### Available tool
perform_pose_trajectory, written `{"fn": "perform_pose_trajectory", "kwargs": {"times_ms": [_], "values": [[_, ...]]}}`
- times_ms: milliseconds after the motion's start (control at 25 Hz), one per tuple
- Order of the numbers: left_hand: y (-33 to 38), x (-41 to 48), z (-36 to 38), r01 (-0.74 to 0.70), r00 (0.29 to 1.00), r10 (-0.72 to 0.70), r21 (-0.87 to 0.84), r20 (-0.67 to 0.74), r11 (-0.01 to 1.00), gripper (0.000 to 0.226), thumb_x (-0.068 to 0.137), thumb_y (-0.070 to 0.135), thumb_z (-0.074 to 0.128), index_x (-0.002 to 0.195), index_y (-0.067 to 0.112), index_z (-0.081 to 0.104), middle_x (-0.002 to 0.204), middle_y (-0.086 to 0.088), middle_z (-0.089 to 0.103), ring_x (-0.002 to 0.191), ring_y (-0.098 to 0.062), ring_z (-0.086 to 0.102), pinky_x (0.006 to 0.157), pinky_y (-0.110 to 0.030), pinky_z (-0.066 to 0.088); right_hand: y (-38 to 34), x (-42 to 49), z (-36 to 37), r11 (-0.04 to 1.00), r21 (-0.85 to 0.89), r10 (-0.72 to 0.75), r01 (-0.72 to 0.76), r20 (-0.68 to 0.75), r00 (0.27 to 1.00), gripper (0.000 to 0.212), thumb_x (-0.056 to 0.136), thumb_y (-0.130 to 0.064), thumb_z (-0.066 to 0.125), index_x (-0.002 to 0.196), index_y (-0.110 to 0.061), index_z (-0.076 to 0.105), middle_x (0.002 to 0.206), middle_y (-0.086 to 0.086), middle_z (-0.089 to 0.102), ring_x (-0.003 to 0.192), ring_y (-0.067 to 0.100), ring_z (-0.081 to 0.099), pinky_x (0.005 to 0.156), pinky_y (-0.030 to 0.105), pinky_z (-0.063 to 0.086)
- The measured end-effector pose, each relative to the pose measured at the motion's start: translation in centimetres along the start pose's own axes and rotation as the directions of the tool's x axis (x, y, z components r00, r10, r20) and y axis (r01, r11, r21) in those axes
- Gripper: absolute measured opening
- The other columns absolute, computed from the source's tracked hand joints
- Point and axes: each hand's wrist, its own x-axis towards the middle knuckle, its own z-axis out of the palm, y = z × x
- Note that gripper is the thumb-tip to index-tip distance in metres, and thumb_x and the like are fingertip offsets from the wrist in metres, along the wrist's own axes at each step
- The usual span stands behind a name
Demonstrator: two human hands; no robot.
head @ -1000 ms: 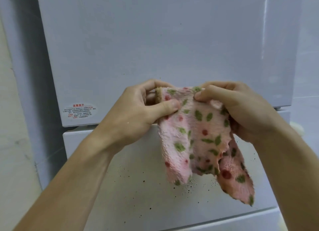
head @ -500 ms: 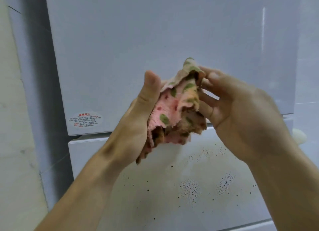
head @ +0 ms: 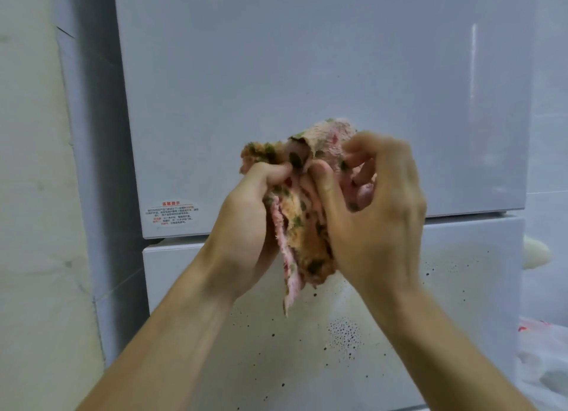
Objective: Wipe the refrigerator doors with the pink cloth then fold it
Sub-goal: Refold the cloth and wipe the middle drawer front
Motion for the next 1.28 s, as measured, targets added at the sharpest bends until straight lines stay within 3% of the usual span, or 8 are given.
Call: {"fn": "perform_pose_trajectory", "kwargs": {"times_ms": [160, 240, 360, 440, 640, 840, 960, 1280], "values": [[0.6, 0.4, 0.1, 0.024, 0.999, -0.022, -0.041, 0.047, 0.999, 0.045, 0.094, 0.033, 0.045, 0.113, 0.009, 0.078, 0.122, -0.016, 0.074, 0.118, -0.029, 0.070, 0.106, -0.043, 0.055, 1.1, -2.6, 2.6, 0.944, -0.260, -0.224, 0.202, -0.058, 0.973, 0.032, 0.109, -0.025, 0.055, 0.136, -0.008, 0.058, 0.143, 0.010, 0.052, 0.137, 0.026, 0.047, 0.110, 0.038, 0.036], [0.7, 1.0, -0.1, -0.207, 0.977, 0.213, 0.278, 0.008, 0.938, 0.035, 0.100, 0.021, 0.049, 0.120, 0.008, 0.074, 0.125, -0.010, 0.075, 0.125, -0.023, 0.067, 0.107, -0.033, 0.052, 1.4, -3.1, 3.7, 0.926, -0.320, -0.207, 0.201, 0.015, 0.978, 0.044, 0.112, -0.026, 0.044, 0.152, -0.009, 0.045, 0.161, 0.011, 0.038, 0.155, 0.027, 0.032, 0.123, 0.042, 0.026], [1.3, 1.2, -1.1, -0.419, 0.683, 0.693, 0.901, 0.229, 0.115, 0.044, 0.088, 0.011, 0.061, 0.133, 0.015, 0.063, 0.139, 0.004, 0.064, 0.135, -0.013, 0.057, 0.114, -0.033, 0.045, 1.8, -3.4, 4.7, 0.835, -0.490, -0.120, 0.248, 0.278, 0.953, 0.064, 0.109, -0.034, 0.038, 0.166, -0.011, 0.019, 0.175, 0.013, 0.012, 0.163, 0.023, 0.009, 0.130, 0.046, 0.016], [2.1, 1.0, -2.6, -0.347, 0.610, 0.720, 0.928, 0.331, -0.133, 0.048, 0.089, 0.021, 0.059, 0.137, 0.017, 0.060, 0.152, 0.003, 0.052, 0.147, -0.014, 0.042, 0.123, -0.046, 0.033, 2.0, -2.9, 4.6, 0.805, -0.532, -0.105, 0.262, 0.307, 0.946, 0.063, 0.110, -0.041, 0.034, 0.167, -0.018, 0.020, 0.176, 0.008, 0.012, 0.163, 0.020, 0.009, 0.131, 0.044, 0.015], [5.5, 2.5, -6.3, -0.052, 0.566, 0.795, 0.973, 0.216, -0.227, 0.049, 0.098, 0.032, 0.042, 0.141, 0.017, 0.061, 0.165, -0.001, 0.040, 0.157, -0.020, 0.025, 0.130, -0.036, 0.012, 2.2, 2.0, 5.6, 0.806, -0.531, -0.159, 0.263, 0.233, 0.959, 0.080, 0.098, -0.060, 0.047, 0.163, -0.016, 0.031, 0.172, 0.013, 0.022, 0.162, 0.031, 0.014, 0.131, 0.051, 0.015], [8.0, 6.0, -6.8, 0.046, 0.510, 0.804, 0.924, 0.305, -0.380, 0.052, 0.096, 0.026, 0.044, 0.143, 0.012, 0.062, 0.162, -0.010, 0.045, 0.152, -0.032, 0.037, 0.127, -0.049, 0.023, 1.8, 8.3, 8.2, 0.811, -0.535, -0.161, 0.234, 0.181, 0.970, 0.081, 0.105, -0.065, 0.022, 0.167, -0.013, 0.014, 0.174, 0.017, 0.014, 0.162, 0.036, 0.010, 0.127, 0.058, 0.013], [10.4, 8.6, -6.0, 0.121, 0.475, 0.808, 0.883, 0.349, -0.453, 0.051, 0.096, 0.025, 0.047, 0.142, 0.013, 0.063, 0.160, -0.014, 0.047, 0.149, -0.036, 0.041, 0.122, -0.054, 0.029, 0.7, 13.3, 9.8, 0.832, -0.525, -0.135, 0.180, 0.123, 0.983, 0.080, 0.103, -0.053, 0.032, 0.164, -0.002, 0.017, 0.172, 0.025, 0.011, 0.162, 0.040, 0.007, 0.129, 0.055, 0.011], [15.2, 12.5, -2.7, 0.129, 0.550, 0.790, 0.907, 0.271, -0.400, 0.054, 0.097, 0.027, 0.049, 0.150, 0.016, 0.055, 0.164, -0.014, 0.040, 0.153, -0.039, 0.035, 0.125, -0.057, 0.024, 0.9, 15.3, 8.9, 0.839, -0.497, -0.107, 0.221, 0.247, 0.963, 0.076, 0.108, -0.054, 0.020, 0.167, -0.007, 0.009, 0.172, 0.024, 0.013, 0.161, 0.042, 0.011, 0.132, 0.051, 0.009]]}}
